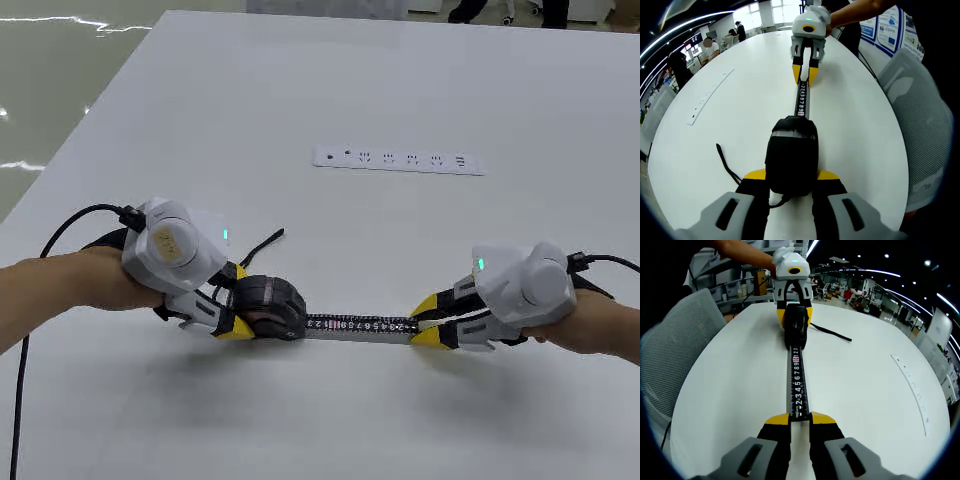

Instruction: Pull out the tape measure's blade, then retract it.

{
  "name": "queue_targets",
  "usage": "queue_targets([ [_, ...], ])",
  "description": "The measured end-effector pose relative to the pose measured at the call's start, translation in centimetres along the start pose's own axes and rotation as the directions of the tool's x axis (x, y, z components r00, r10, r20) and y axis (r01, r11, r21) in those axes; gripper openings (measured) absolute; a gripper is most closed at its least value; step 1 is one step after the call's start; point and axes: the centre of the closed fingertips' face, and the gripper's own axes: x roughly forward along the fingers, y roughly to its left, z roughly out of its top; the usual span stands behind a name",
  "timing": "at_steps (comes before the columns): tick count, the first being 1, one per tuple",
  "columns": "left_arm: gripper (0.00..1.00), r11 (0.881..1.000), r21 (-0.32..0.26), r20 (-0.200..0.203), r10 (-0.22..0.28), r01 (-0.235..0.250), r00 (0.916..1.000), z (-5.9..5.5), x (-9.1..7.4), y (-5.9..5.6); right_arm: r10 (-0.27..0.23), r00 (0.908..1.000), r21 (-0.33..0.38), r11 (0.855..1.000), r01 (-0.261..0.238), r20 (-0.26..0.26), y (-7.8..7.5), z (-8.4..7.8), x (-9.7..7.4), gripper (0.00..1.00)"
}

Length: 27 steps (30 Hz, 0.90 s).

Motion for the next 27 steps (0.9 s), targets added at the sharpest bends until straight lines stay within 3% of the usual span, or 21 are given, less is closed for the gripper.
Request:
queue_targets([
  [27, 0.27, 1.0, -0.006, -0.002, 0.005, -0.005, 1.0, -0.06, -0.03, 0.04, -0.009, 0.9999, 0.003, 1.0, 0.009, -0.008, -0.33, -0.57, -0.47, 0.12],
])
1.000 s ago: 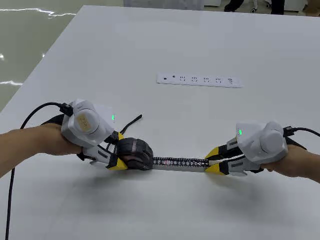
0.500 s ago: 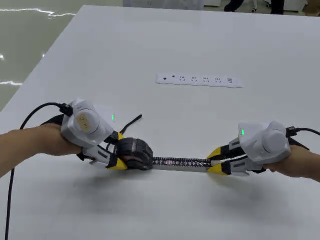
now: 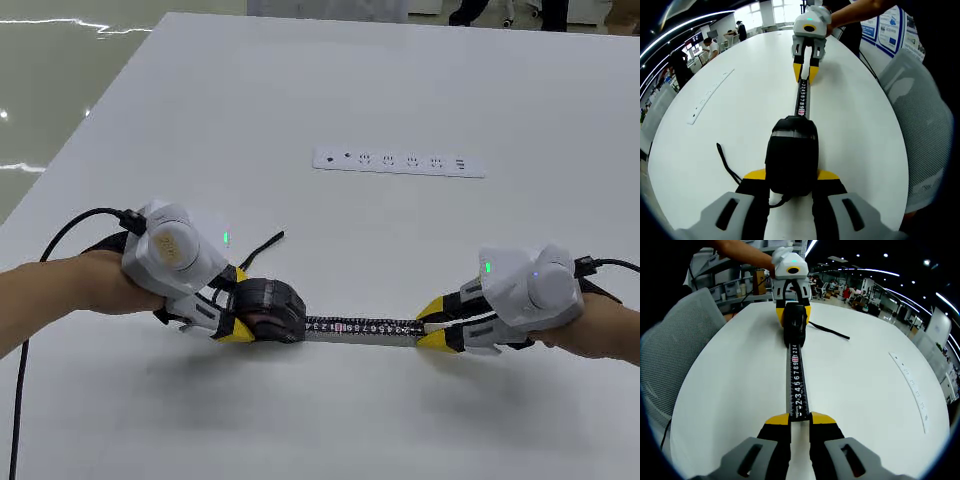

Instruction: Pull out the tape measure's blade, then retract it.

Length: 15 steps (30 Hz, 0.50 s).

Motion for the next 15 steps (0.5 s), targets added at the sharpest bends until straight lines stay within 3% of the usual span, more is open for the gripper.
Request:
queue_targets([
  [15, 0.27, 1.0, 0.003, -0.001, 0.0, 0.0, 1.0, -0.03, 0.02, 0.01, 0.002, 1.0, 0.002, 1.0, -0.002, -0.002, 0.34, -0.02, -0.25, 0.12],
])
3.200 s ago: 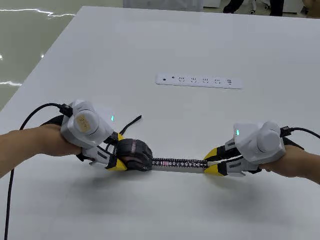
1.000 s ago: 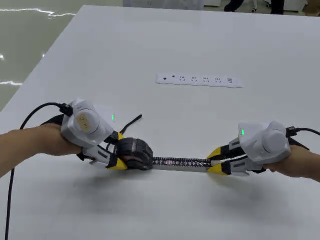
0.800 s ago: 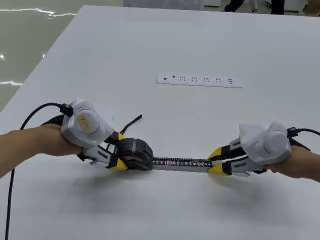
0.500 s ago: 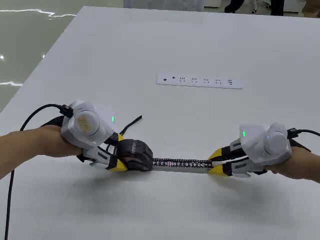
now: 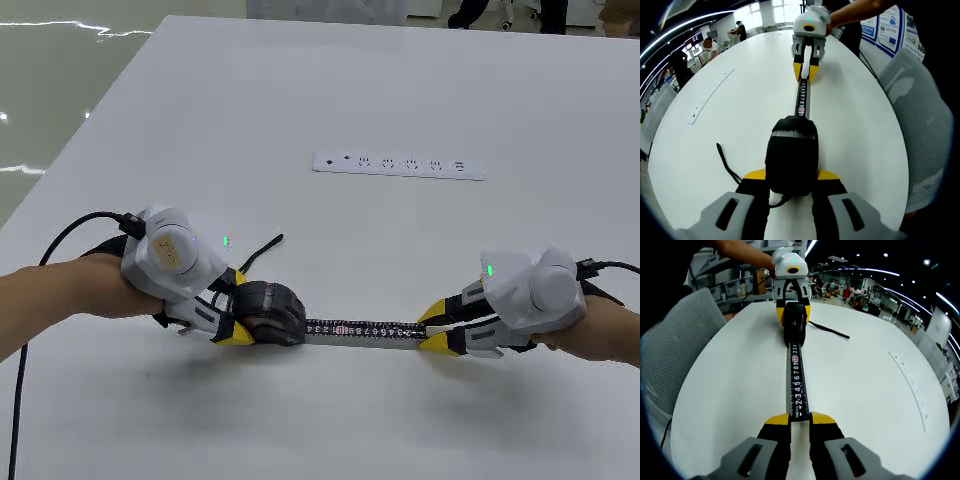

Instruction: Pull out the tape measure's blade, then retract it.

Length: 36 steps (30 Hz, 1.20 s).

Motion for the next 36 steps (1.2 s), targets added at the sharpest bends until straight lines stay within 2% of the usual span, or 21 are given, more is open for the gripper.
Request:
queue_targets([
  [36, 0.27, 1.0, -0.004, -0.01, 0.002, -0.002, 1.0, 0.07, -0.03, -0.05, -0.015, 0.9999, 0.002, 1.0, 0.015, -0.005, -0.45, -0.95, -0.72, 0.12],
])
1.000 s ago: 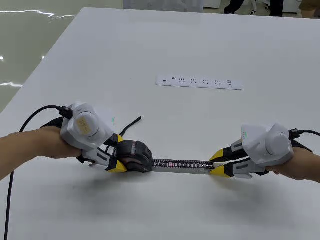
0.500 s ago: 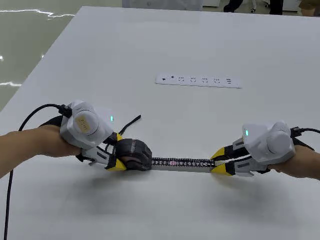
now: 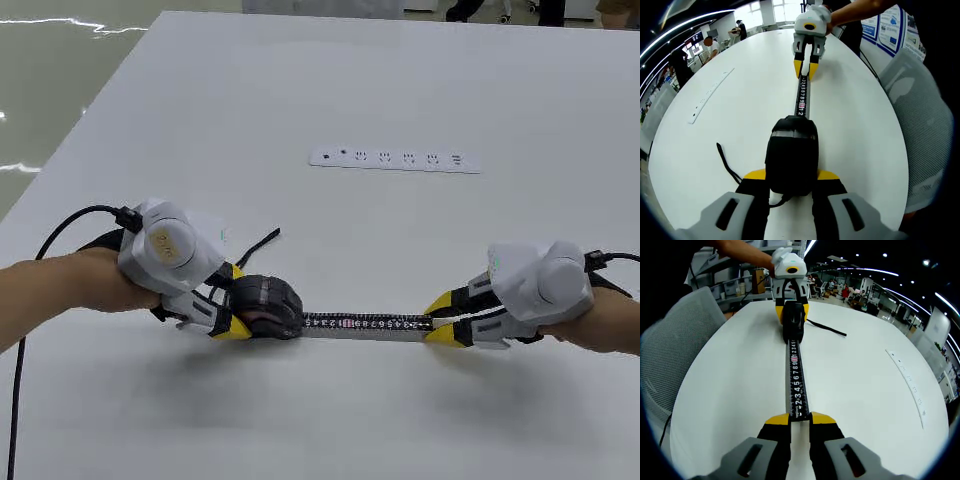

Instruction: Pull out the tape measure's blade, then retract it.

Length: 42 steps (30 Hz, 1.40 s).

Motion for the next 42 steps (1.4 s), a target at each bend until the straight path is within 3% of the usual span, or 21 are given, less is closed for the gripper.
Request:
queue_targets([
  [42, 0.27, 1.0, -0.002, -0.002, 0.001, -0.001, 1.0, -0.15, 0.04, 0.1, -0.009, 0.9999, -0.008, 1.0, 0.009, -0.01, -0.42, -0.65, -0.77, 0.12],
])
